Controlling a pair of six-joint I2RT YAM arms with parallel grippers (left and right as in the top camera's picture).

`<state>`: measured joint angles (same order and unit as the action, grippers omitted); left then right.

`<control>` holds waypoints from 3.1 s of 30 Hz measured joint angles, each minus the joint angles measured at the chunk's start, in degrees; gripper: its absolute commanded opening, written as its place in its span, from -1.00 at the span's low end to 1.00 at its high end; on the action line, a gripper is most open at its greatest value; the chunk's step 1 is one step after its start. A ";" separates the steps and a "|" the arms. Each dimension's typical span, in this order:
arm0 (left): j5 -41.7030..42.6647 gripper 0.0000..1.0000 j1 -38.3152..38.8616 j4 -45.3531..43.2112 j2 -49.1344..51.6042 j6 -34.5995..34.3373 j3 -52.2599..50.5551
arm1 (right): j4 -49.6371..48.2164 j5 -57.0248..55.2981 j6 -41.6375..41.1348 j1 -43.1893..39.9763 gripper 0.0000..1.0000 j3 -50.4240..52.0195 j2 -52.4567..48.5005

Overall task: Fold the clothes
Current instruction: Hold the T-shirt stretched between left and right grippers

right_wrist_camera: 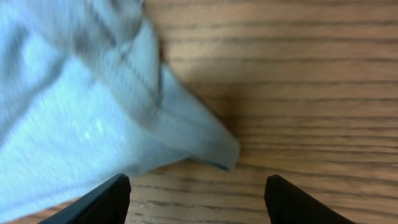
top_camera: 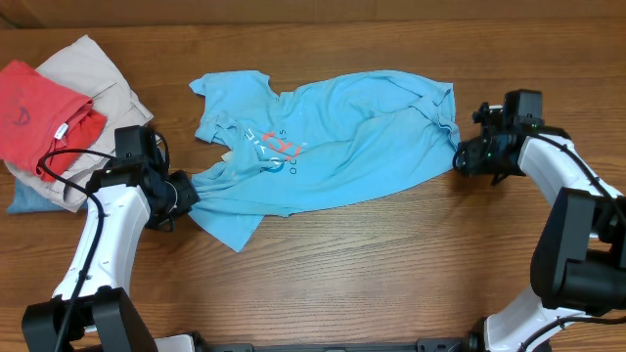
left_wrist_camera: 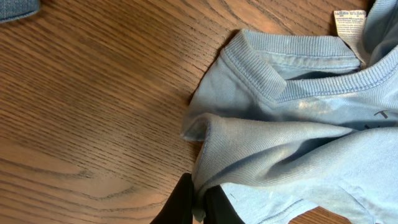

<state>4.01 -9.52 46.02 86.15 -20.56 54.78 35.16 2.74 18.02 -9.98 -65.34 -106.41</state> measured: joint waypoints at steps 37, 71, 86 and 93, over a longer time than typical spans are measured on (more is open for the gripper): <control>0.00 -0.85 0.00 -0.20 0.00 0.00 0.00 | -15.34 -1.29 4.74 0.00 0.17 6.64 0.00; 0.00 -0.84 0.00 -0.42 0.00 0.00 0.00 | -15.98 1.46 4.70 0.00 0.01 5.99 0.00; 0.00 -0.84 0.00 -0.44 0.00 0.00 0.00 | -15.04 0.96 4.66 -0.02 -0.02 5.99 0.00; 0.00 -0.83 0.00 -0.59 0.00 0.00 0.00 | -15.28 -0.70 4.55 -0.17 -0.19 5.99 0.00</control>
<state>4.01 -9.52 45.43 86.15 -20.56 54.78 19.88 2.04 22.57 -10.15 -59.35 -106.41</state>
